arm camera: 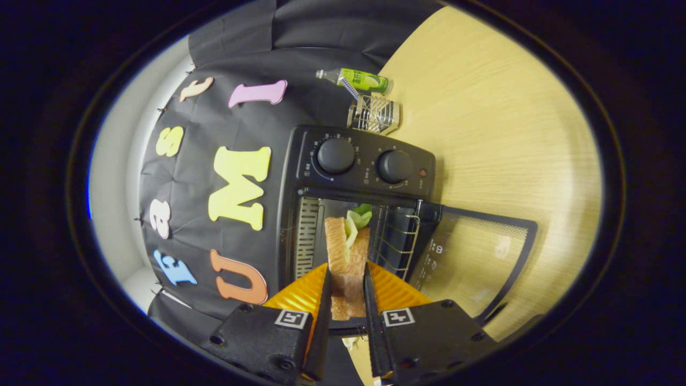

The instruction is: Open the toaster oven, put the food inside, and close the toaster oven door.

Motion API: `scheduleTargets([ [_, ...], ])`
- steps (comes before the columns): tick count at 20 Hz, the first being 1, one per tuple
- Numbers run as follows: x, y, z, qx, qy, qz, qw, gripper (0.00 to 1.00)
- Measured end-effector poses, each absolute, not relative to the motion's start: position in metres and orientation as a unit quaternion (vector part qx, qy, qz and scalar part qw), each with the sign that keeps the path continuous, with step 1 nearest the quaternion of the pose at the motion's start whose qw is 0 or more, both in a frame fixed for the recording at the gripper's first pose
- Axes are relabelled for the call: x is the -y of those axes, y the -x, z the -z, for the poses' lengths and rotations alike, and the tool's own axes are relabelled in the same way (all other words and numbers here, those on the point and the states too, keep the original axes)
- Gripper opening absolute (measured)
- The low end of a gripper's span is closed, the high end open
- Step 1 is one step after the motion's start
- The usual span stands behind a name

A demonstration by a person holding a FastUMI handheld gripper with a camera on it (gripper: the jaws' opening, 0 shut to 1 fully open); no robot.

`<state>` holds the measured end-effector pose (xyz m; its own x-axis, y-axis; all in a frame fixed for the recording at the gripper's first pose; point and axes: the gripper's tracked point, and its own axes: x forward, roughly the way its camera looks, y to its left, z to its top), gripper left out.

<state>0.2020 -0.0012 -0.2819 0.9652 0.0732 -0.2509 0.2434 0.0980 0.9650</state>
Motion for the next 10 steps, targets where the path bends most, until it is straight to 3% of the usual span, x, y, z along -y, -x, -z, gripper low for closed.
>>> scheduleTargets([
  [10, -0.031, -0.256, 0.307, -0.163, -0.623, 0.047, 0.763, 0.37],
])
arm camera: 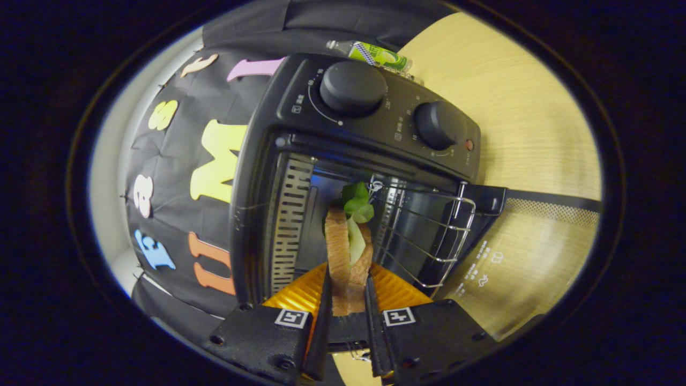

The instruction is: Open the toaster oven, put the food inside, and close the toaster oven door.

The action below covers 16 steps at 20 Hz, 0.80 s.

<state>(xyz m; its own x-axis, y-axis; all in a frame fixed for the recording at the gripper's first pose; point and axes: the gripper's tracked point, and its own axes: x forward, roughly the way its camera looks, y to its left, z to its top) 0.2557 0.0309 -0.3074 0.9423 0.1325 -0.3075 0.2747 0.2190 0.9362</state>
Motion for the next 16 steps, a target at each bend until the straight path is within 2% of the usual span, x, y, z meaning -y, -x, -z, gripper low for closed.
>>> scheduleTargets([
  [3, -0.028, -0.256, 0.306, -0.165, -0.640, 0.034, 0.749, 0.38],
  [6, -0.033, -0.258, 0.305, -0.177, -0.624, 0.016, 0.761, 0.40],
  [8, -0.039, -0.256, 0.304, -0.192, -0.588, -0.001, 0.785, 0.44],
  [9, -0.043, -0.256, 0.306, -0.204, -0.564, -0.005, 0.800, 0.50],
  [16, -0.061, -0.253, 0.313, -0.247, -0.376, -0.014, 0.893, 0.63],
])
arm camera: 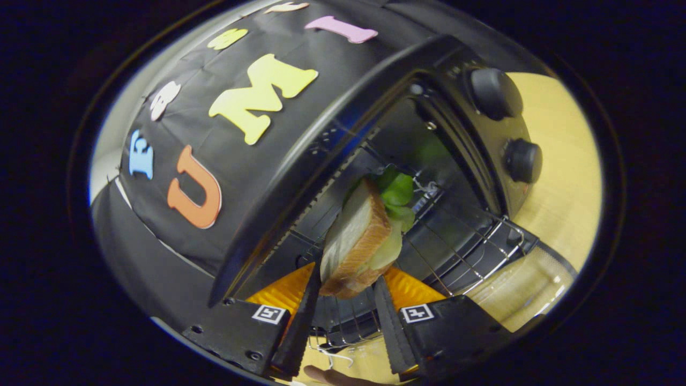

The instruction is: Open the toaster oven, put the food inside, and close the toaster oven door.

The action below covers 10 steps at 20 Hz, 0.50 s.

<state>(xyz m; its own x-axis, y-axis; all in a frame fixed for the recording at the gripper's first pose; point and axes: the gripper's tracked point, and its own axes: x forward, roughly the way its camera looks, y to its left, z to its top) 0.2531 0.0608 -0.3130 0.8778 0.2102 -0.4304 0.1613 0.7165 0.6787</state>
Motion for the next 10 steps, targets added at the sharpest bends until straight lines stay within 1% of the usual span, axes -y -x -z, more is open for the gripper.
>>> scheduleTargets([
  [2, -0.061, -0.252, 0.314, -0.248, -0.320, -0.013, 0.914, 0.67],
  [5, -0.065, -0.251, 0.319, -0.260, -0.245, -0.020, 0.934, 0.81],
  [6, -0.067, -0.249, 0.321, -0.265, -0.218, -0.027, 0.939, 0.81],
  [10, -0.075, -0.244, 0.323, -0.276, -0.173, -0.042, 0.944, 0.90],
])
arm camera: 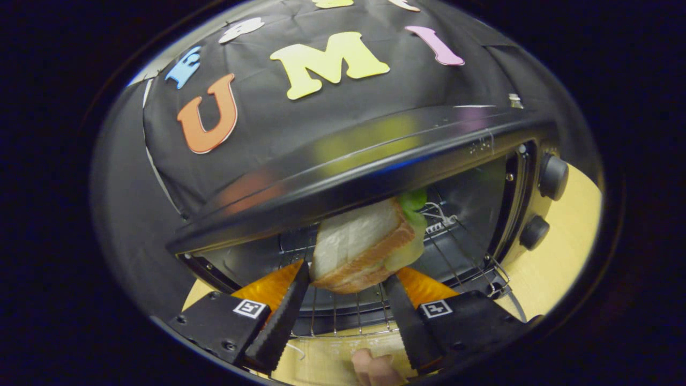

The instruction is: Open the toaster oven, put the food inside, and close the toaster oven door.

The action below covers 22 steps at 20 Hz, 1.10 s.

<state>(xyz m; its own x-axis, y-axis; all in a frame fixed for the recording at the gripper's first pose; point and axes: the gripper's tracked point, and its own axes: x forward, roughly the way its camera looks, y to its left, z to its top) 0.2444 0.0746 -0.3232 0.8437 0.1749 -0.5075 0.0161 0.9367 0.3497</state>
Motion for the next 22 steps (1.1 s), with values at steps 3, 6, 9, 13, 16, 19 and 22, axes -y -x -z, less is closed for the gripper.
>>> scheduleTargets([
  [3, -0.078, -0.238, 0.329, -0.286, -0.131, -0.043, 0.948, 0.95],
  [6, -0.078, -0.231, 0.340, -0.295, -0.031, -0.042, 0.954, 1.00],
  [9, -0.073, -0.231, 0.342, -0.282, 0.034, -0.011, 0.959, 0.98],
  [13, -0.075, -0.221, 0.343, -0.298, 0.012, -0.031, 0.954, 0.98],
  [16, -0.079, -0.200, 0.346, -0.334, 0.010, -0.043, 0.941, 0.98],
  [19, -0.074, -0.186, 0.347, -0.347, -0.013, -0.033, 0.937, 1.00],
  [22, -0.063, -0.165, 0.345, -0.367, 0.007, -0.024, 0.930, 1.00],
])
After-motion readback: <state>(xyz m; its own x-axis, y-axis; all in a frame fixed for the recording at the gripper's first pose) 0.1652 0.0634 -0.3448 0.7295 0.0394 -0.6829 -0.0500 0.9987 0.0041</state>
